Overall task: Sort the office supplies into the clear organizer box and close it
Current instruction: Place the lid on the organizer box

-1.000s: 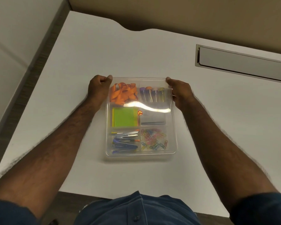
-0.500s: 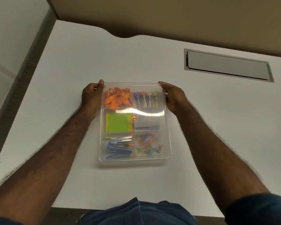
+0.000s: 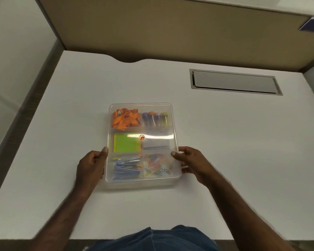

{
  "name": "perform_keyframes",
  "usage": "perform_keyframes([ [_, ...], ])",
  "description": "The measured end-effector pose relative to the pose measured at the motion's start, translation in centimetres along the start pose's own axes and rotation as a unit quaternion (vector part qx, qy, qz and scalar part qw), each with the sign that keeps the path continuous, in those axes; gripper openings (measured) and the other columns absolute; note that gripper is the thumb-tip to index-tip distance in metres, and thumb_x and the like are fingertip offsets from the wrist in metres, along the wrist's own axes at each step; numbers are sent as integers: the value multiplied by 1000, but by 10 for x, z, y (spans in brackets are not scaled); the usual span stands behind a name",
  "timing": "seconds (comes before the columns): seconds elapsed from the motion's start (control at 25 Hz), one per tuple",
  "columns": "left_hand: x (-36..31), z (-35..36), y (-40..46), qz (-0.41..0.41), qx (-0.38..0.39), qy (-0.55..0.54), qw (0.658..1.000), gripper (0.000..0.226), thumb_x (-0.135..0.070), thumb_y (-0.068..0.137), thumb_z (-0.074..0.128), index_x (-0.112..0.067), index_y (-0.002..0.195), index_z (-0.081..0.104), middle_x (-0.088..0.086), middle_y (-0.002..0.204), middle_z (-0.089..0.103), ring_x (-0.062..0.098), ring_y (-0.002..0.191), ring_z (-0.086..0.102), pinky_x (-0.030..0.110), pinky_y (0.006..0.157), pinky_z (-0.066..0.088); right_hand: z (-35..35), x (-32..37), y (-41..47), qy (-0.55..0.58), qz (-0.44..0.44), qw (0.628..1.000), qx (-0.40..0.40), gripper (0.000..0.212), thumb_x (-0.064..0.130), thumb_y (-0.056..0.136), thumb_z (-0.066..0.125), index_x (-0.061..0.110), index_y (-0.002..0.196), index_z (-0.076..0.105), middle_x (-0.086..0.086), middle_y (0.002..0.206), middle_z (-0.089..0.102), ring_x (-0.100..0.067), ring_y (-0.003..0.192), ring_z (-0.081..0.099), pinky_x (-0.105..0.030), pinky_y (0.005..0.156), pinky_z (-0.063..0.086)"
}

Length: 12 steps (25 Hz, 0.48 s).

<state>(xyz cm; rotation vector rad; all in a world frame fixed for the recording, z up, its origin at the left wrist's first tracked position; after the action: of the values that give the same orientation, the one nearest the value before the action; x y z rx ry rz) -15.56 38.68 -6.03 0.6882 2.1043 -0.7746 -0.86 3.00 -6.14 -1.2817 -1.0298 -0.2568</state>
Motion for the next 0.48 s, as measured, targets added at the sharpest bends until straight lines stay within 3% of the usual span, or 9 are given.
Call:
perform_keyframes([
  [0.12,12,2,-30,8,30,-13,999,41,-56,95,64,-19,78,62,5,54,65,16,42,59,28,50,51,2,-30,-21,12,8,1000,11,43,34,79,90,15,115,74,-13,104,78,-28,87,77,-41,75,65],
  [0.28,16,3,-40,22,47,-60,997,23,-41,98,67,-25,83,59,6,59,65,16,45,58,22,44,46,1,-48,-31,95,6,995,-14,46,14,74,92,1,113,70,-19,92,70,-31,76,70,-43,78,64],
  [0.48,12,7,-35,49,25,-79,995,26,-35,99,67,-23,81,54,-1,54,59,12,42,52,21,42,45,4,-52,-35,137,-16,990,-33,44,11,78,90,-3,114,68,-13,88,71,-28,73,70,-38,78,63],
])
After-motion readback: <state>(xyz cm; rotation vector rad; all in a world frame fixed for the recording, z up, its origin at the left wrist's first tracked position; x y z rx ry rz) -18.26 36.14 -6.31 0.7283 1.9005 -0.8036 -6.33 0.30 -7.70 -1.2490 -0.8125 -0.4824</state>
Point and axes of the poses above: each hand's wrist, its own y-axis towards the middle knuckle, its own z-axis out of the palm, x = y × z, the point moved 10 cm from there along y, towards the middle knuckle
